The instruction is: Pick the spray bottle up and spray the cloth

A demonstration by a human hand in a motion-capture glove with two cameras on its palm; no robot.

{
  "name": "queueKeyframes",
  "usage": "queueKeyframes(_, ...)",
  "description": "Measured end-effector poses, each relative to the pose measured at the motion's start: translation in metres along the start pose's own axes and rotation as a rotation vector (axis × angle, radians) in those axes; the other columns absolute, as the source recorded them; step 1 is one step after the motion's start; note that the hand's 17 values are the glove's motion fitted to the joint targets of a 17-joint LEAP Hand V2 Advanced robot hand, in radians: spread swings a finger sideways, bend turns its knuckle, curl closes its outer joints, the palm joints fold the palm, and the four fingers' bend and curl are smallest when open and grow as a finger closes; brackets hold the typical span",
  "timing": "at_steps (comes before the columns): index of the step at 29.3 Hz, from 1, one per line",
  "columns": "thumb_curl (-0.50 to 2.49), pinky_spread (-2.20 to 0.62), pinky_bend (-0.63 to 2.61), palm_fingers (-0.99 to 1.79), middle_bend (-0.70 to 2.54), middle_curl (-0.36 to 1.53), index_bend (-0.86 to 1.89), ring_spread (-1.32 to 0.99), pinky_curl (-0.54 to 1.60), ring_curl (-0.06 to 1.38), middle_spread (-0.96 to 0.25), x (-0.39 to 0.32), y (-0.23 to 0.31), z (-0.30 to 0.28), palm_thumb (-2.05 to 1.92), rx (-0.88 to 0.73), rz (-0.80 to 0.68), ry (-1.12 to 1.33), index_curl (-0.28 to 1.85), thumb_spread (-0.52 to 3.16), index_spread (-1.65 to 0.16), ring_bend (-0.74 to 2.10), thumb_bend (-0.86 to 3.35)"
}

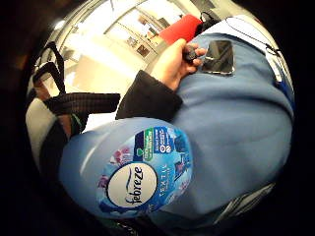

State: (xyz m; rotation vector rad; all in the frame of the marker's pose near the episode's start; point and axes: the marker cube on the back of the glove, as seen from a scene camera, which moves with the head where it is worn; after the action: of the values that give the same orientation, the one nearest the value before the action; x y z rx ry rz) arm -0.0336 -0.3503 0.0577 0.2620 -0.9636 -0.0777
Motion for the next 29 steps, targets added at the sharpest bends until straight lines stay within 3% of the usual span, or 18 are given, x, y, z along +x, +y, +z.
queueKeyframes(29,0.58,-0.28,0.66,1.31,0.70,0.62,0.16,-0.19,0.44,0.50,-0.18,0.024,0.018,0.014,1.09,0.041,-0.086,-0.047,0.50,1.06,-0.23,0.84,-0.01)
